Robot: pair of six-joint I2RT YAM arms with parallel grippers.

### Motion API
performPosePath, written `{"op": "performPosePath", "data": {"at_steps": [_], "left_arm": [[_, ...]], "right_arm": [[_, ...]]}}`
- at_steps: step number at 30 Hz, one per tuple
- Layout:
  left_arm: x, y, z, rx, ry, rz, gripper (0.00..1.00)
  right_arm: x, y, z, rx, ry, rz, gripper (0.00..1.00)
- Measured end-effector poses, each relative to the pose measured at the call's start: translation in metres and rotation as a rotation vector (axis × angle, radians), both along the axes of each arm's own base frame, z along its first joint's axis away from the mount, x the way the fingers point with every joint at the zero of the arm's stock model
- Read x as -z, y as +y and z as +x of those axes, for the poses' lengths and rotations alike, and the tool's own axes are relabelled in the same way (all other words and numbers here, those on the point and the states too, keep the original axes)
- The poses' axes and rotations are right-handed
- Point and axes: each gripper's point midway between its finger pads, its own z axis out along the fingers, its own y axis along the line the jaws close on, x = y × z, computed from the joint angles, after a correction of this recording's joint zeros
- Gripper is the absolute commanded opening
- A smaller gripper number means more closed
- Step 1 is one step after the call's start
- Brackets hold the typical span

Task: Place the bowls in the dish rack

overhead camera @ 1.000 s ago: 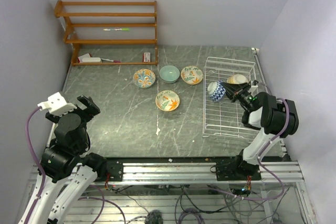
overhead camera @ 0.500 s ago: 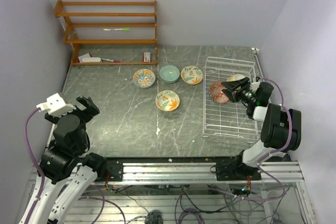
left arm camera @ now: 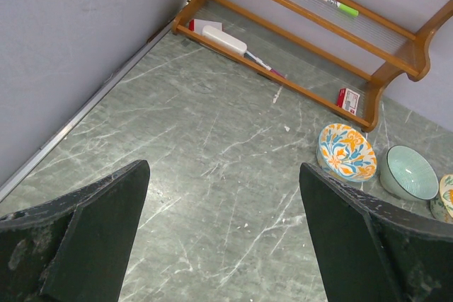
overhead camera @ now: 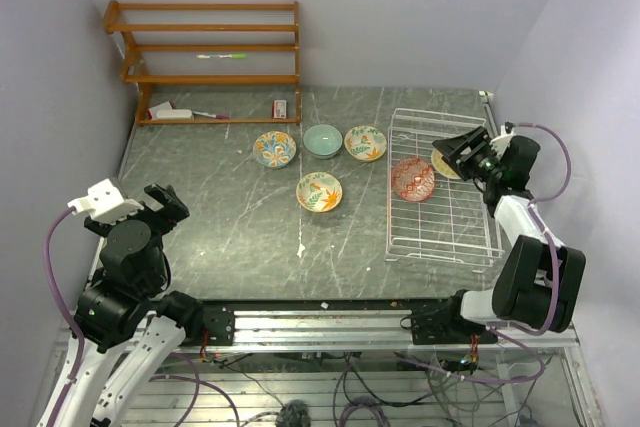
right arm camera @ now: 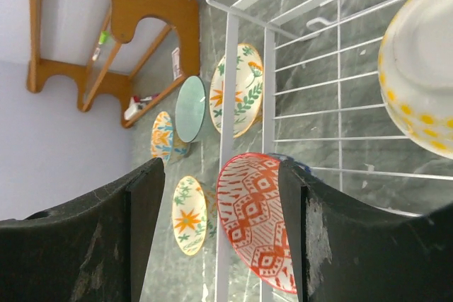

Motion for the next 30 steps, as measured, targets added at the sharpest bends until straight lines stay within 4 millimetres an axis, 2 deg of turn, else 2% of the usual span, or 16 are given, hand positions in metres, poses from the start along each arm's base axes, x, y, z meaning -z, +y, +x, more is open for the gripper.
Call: {"op": "performPosePath", "data": {"at_steps": [5,14,19,24,30], "left_arm": [[0.0,0.0,0.0,0.002,0.0,0.0,0.98],[0.0,0.0,0.0,0.002,0.0,-0.001,0.98],[0.0,0.0,0.0,0.003,0.0,-0.001,0.98],[0.0,-0.001,0.0,0.005,0.0,-0.001,0.98],[0.0,-0.002,0.001,0.012,0.0,-0.002,0.98]], "right_arm": [[-0.002,0.001,-0.002,0.004,0.026,-0.132,0.72],[-0.015,0.036,-0.002,-0.05,0.056,-0.418,0.73],[0.002,0.039,-0.006,-0.062,0.125,-0.534,0.72],[0.015,0.055,-0.003,-0.104,0.168,-0.619,0.72],[0.016,0.066,-0.003,-0.111,0.173,-0.662,0.72]]}}
